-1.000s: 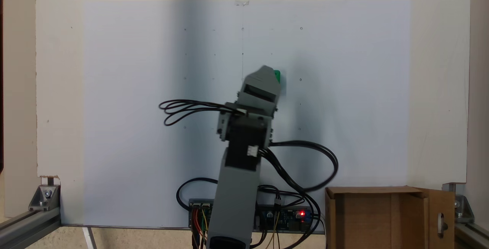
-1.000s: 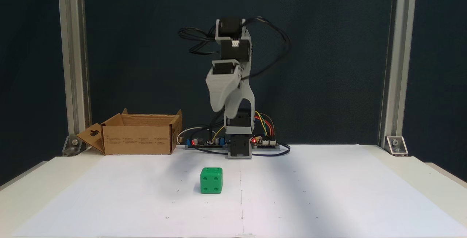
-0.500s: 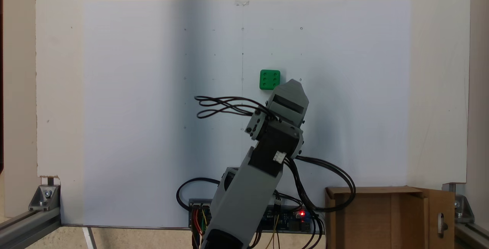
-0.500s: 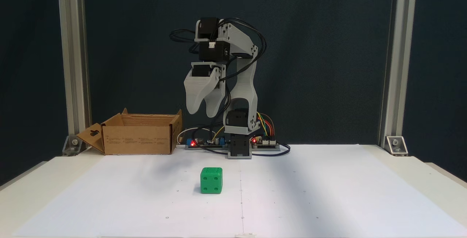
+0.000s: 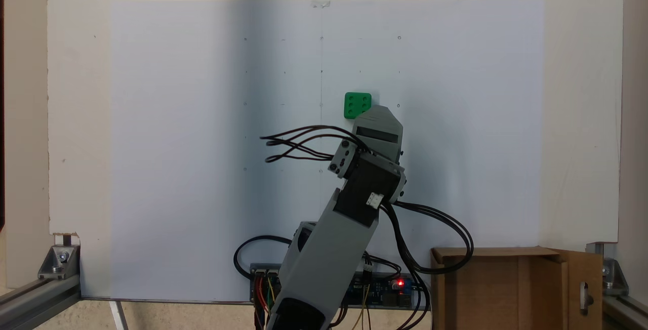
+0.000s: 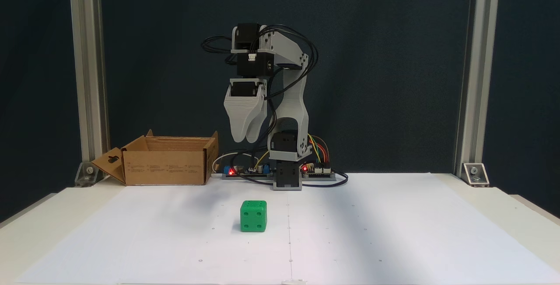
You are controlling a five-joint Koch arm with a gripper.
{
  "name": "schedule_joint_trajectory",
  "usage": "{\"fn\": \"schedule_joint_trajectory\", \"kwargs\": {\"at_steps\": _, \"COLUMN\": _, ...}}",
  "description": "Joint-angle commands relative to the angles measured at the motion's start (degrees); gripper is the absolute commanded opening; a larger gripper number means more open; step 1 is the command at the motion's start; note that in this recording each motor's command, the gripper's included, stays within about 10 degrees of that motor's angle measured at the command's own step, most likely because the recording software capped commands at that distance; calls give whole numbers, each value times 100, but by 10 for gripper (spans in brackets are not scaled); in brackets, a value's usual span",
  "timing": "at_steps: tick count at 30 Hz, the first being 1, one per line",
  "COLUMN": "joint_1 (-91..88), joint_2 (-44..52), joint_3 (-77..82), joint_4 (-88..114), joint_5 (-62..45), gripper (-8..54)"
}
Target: Grasp a green dice and put it in the bin.
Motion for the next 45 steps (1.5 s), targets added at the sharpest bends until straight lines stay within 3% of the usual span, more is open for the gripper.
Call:
{"fn": "schedule_joint_trajectory", "kwargs": {"at_steps": 1, "joint_1": -70, "joint_2": 26, "joint_3": -272, "joint_4": 352, "joint_5": -448, "gripper": 440}}
{"fn": "schedule_joint_trajectory", "kwargs": {"at_steps": 20, "joint_1": -738, "joint_2": -958, "joint_3": -272, "joint_4": -404, "joint_5": -272, "gripper": 445}}
{"fn": "schedule_joint_trajectory", "kwargs": {"at_steps": 45, "joint_1": -896, "joint_2": -1099, "joint_3": -272, "joint_4": -932, "joint_5": 861, "gripper": 443}}
